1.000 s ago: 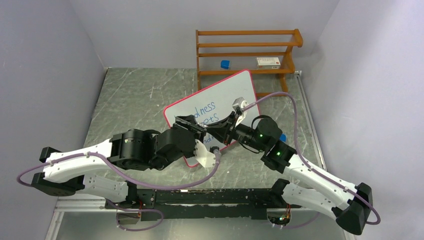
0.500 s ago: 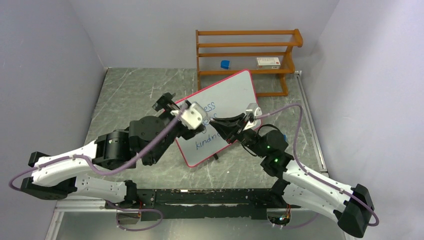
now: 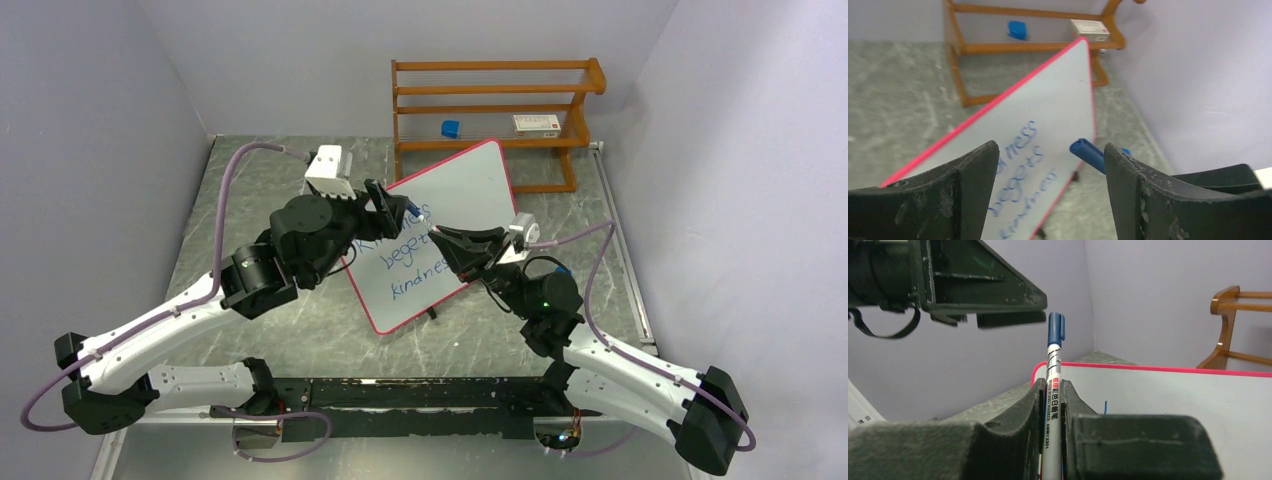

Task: Write a sentence on the whiteboard
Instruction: Close the whiteboard marker at the center of the board, then place the whiteboard marker at the center of the board.

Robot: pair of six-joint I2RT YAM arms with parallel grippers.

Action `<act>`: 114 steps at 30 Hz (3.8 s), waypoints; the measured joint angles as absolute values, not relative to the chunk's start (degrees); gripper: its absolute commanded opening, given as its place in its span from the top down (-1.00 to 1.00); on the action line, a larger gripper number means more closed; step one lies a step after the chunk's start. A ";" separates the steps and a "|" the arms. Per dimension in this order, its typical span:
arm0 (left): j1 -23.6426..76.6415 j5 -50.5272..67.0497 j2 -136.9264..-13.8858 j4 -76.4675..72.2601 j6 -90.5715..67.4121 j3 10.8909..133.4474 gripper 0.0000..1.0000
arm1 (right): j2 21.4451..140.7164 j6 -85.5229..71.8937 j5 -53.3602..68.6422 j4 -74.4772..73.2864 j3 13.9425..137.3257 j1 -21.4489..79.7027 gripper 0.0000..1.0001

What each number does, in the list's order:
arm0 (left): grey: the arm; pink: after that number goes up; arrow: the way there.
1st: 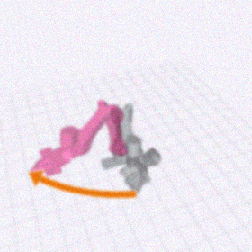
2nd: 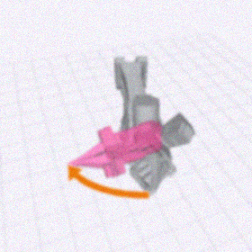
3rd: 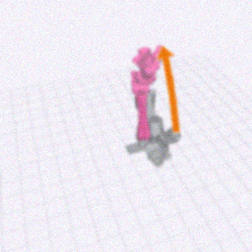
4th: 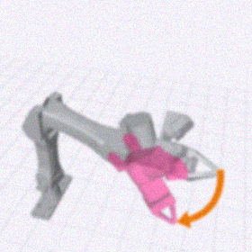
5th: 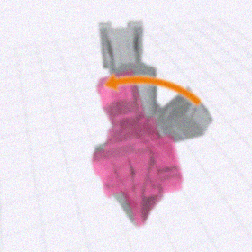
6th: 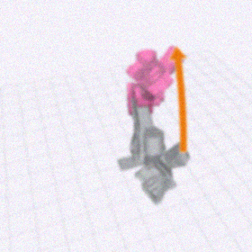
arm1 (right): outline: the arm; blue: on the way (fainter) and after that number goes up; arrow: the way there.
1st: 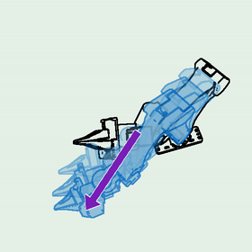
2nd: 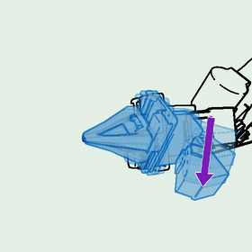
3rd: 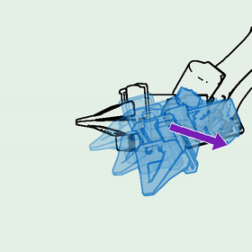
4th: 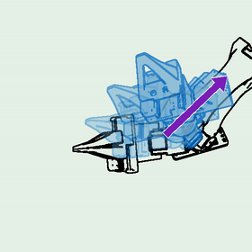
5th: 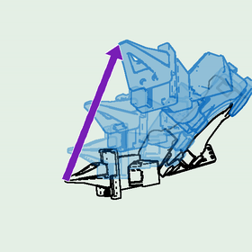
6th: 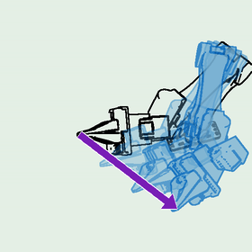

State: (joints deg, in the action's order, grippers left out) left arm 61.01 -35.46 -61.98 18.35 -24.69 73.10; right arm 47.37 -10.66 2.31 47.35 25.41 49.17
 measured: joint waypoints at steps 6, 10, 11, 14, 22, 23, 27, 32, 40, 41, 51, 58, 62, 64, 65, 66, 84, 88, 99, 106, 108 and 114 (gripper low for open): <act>58.78 -28.40 -60.90 9.13 -38.87 65.34 -0.44 | 47.40 -10.26 1.67 50.24 24.86 49.17 1.00; 58.19 -26.44 -61.10 5.02 -45.47 63.29 -0.36 | 47.40 -10.26 1.67 51.35 24.67 49.17 1.00; 58.04 -26.26 -61.06 3.66 -46.85 62.65 -0.33 | 47.40 -10.28 1.69 51.51 24.67 49.17 1.00; 57.56 -25.56 -60.62 -0.34 -50.78 59.94 -0.28 | 47.40 -10.28 1.69 51.88 24.67 49.17 1.00; 56.58 -23.46 -60.93 -6.76 -57.19 56.66 -0.03 | 47.37 -10.33 1.76 52.16 24.51 49.17 1.00; 56.42 -23.27 -60.93 -7.73 -57.76 56.29 0.03 | 47.37 -10.33 1.83 52.23 24.49 49.17 1.00; 56.05 -22.57 -60.93 -11.09 -59.35 54.78 0.25 | 47.40 -10.57 1.91 52.62 24.16 49.17 1.00; 55.81 -21.15 -61.32 -14.55 -61.28 53.80 0.89 | 47.62 -10.98 1.87 52.58 23.94 49.17 1.00; 54.83 -18.46 -61.36 -22.70 -65.69 48.95 0.90 | 48.82 -11.77 1.41 54.13 23.53 49.17 1.00; 54.63 -18.22 -61.41 -23.29 -66.13 48.51 0.90 | 49.04 -11.81 1.37 54.28 23.40 49.17 1.00; 54.65 -17.04 -62.33 -27.99 -66.22 47.94 0.90 | 50.24 -12.43 1.15 56.25 24.32 49.08 1.00; 55.81 -17.52 -61.54 -34.68 -62.67 46.65 0.90 | 50.52 -15.51 1.69 55.02 27.24 49.08 1.00; 56.27 -17.76 -61.12 -38.26 -61.08 45.10 0.90 | 50.98 -17.41 2.20 55.66 27.33 49.08 1.00; 56.31 -18.50 -60.62 -37.82 -60.51 44.80 0.77 | 51.27 -17.82 2.24 55.48 27.35 49.08 1.00; 56.45 -18.96 -60.12 -36.93 -60.12 44.77 0.68 | 51.31 -17.93 2.35 55.27 27.40 49.12 1.00; 56.53 -19.38 -59.46 -35.81 -59.42 44.80 0.59 | 51.31 -18.00 2.46 54.96 27.46 49.23 1.00; 48.51 -28.64 -55.02 0.01 -34.33 65.84 -0.55 | 49.21 -12.62 -18.52 31.62 33.15 41.95 1.00; 42.54 -30.30 -52.60 5.13 -31.68 62.65 -0.67 | 48.64 -15.18 -22.94 23.79 33.21 32.73 1.00; 36.21 -36.36 -40.77 16.73 -25.47 49.82 -0.91 | 49.54 -31.79 -26.68 8.10 26.68 10.09 1.00; 36.16 -41.78 -33.89 19.81 -20.43 46.57 -0.92 | 55.59 -39.03 -27.03 2.98 23.73 8.25 1.00; 36.14 -42.74 -32.49 20.38 -19.73 45.67 -0.92 | 57.80 -41.17 -27.07 2.15 23.68 8.16 1.00; 35.90 -44.82 -29.87 22.00 -18.35 45.04 -0.92 | 62.28 -46.39 -27.00 1.34 21.85 8.08 0.83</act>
State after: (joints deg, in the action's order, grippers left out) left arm 35.90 -44.82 -29.87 22.00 -18.35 45.04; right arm 62.28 -46.39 -27.00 1.34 21.85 8.08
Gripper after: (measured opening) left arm 0.961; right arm 0.145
